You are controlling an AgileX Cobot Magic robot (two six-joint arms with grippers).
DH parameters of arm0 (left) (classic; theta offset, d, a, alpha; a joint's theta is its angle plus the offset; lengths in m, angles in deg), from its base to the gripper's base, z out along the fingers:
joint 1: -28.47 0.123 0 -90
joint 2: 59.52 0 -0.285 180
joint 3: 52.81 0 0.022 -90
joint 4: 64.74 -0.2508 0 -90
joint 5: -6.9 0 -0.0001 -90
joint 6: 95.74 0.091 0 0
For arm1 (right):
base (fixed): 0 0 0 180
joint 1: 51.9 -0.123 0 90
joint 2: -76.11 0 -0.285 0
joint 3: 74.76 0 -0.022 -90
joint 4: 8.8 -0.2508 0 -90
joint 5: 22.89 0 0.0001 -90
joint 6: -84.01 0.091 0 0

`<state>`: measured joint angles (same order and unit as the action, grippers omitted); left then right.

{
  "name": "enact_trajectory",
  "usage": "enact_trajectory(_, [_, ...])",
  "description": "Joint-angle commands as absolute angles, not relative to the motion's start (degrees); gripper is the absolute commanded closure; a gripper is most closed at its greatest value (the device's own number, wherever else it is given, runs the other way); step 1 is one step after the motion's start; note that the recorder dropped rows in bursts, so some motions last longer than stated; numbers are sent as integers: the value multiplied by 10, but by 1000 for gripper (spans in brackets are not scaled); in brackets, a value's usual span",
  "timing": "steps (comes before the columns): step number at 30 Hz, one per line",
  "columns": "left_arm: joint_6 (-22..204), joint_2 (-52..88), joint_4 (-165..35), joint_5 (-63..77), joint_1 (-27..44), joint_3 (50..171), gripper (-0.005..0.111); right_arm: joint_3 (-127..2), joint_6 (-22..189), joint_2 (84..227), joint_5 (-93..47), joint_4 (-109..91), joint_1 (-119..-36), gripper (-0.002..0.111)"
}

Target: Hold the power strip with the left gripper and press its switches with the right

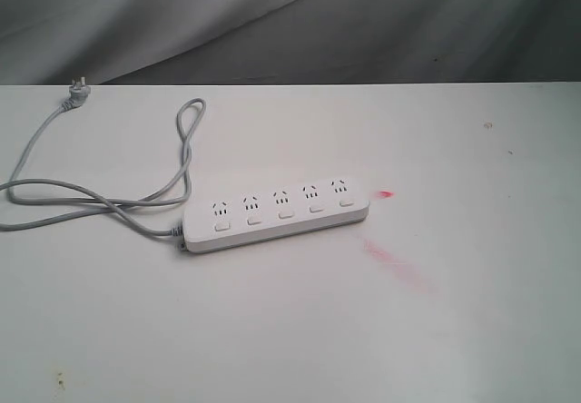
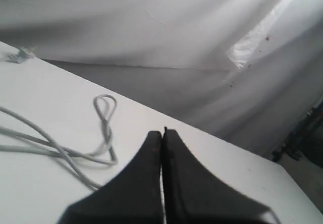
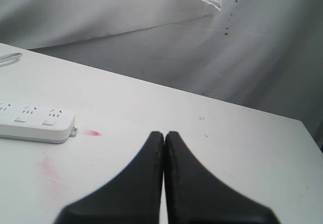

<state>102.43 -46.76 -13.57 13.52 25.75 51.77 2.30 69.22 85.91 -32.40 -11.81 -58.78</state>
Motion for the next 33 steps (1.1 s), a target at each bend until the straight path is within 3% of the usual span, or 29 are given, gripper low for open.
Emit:
enact_trajectory(1, [1030, -444, -134, 208, 255, 577, 107, 25, 694, 856, -325, -113, -584, 108])
enact_trajectory(9, [1141, -224, -219, 352, 255, 734, 107, 25, 694, 856, -325, -113, -584, 108])
enact_trajectory(19, [1382, 81, -335, 426, 255, 947, 107, 25, 694, 856, -325, -113, -584, 108])
enact_trajectory(33, [1406, 236, -369, 430, 255, 994, 107, 25, 694, 856, -325, -113, -584, 108])
